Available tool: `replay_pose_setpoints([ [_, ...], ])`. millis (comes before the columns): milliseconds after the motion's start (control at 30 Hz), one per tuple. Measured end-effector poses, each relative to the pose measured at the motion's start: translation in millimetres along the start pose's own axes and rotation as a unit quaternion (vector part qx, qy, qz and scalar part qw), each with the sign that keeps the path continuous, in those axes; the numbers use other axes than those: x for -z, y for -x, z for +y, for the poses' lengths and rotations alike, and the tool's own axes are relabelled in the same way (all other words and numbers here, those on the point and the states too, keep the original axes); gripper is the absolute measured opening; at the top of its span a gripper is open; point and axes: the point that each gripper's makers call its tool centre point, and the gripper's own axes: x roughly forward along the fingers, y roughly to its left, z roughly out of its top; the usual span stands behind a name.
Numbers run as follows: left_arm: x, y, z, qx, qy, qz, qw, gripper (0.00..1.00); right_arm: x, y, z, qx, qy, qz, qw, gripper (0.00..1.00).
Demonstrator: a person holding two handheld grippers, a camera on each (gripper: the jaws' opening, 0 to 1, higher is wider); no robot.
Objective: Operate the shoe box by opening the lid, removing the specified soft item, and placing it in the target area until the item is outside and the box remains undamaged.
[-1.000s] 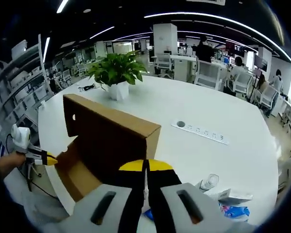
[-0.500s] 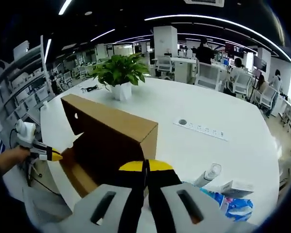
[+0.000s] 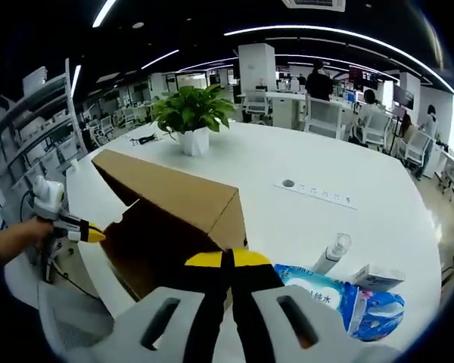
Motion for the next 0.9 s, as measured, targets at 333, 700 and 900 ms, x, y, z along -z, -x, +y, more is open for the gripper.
replay_pose_setpoints([
  [333,-15.6,10,0.1,0.012,-0.012,-0.027,0.9995,0.08,15.4,5,6,-0.007,0.001,-0.002,1.0000,0.01],
  [700,-63.8,42,-7.0,0.011,-0.045,-0.096,0.9943,0.16,31.1,8,12,-0.022,0.010,-0.007,0.9997,0.03],
  [900,-71.4,48,-11.6,0.016,-0.082,-0.112,0.9901,0.18,39.9,10,15,-0.027,0.012,-0.010,0.9995,0.03],
])
